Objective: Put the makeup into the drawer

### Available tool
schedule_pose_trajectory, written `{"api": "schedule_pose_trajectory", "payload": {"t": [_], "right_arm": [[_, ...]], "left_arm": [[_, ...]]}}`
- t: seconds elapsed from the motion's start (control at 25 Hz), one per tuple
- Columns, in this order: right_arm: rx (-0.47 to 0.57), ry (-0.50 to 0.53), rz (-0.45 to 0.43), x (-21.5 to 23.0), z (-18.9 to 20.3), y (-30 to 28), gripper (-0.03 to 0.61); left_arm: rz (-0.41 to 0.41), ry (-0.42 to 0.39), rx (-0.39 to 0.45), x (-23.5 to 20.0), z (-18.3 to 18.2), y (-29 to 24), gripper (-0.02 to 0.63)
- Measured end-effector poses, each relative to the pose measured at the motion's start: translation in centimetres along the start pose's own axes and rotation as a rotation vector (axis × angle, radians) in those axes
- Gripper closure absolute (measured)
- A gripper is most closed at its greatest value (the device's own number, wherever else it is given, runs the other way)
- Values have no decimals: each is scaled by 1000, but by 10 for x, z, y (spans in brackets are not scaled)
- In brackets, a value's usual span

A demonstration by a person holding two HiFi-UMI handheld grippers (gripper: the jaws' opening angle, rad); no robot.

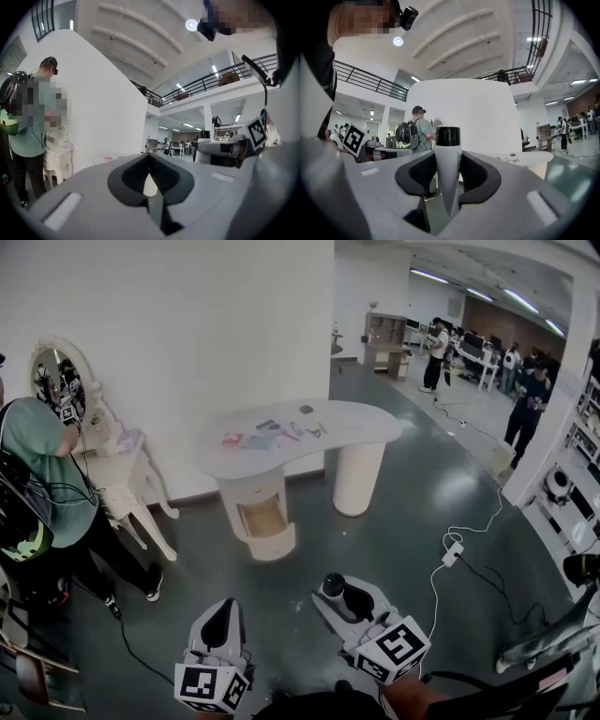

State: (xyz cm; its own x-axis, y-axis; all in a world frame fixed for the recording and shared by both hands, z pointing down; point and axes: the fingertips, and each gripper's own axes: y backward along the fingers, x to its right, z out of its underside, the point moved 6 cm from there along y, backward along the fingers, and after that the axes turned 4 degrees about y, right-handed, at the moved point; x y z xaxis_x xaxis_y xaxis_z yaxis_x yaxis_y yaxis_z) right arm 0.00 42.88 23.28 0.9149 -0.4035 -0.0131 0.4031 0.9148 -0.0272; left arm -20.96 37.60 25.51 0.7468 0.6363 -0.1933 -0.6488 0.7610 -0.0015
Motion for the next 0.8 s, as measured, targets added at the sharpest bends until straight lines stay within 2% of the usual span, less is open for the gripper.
{"api": "schedule_pose_trajectory", "payload": {"t": [0.44,0.8], "right_arm": [[-18,-23,36,-6,1,-36,432],[-5,-23,-13,47,3,-77,433]], "left_arm": [[35,20,-6,-42,1,-9,615],[-3,7,2,-46,-6,-66,615]]}}
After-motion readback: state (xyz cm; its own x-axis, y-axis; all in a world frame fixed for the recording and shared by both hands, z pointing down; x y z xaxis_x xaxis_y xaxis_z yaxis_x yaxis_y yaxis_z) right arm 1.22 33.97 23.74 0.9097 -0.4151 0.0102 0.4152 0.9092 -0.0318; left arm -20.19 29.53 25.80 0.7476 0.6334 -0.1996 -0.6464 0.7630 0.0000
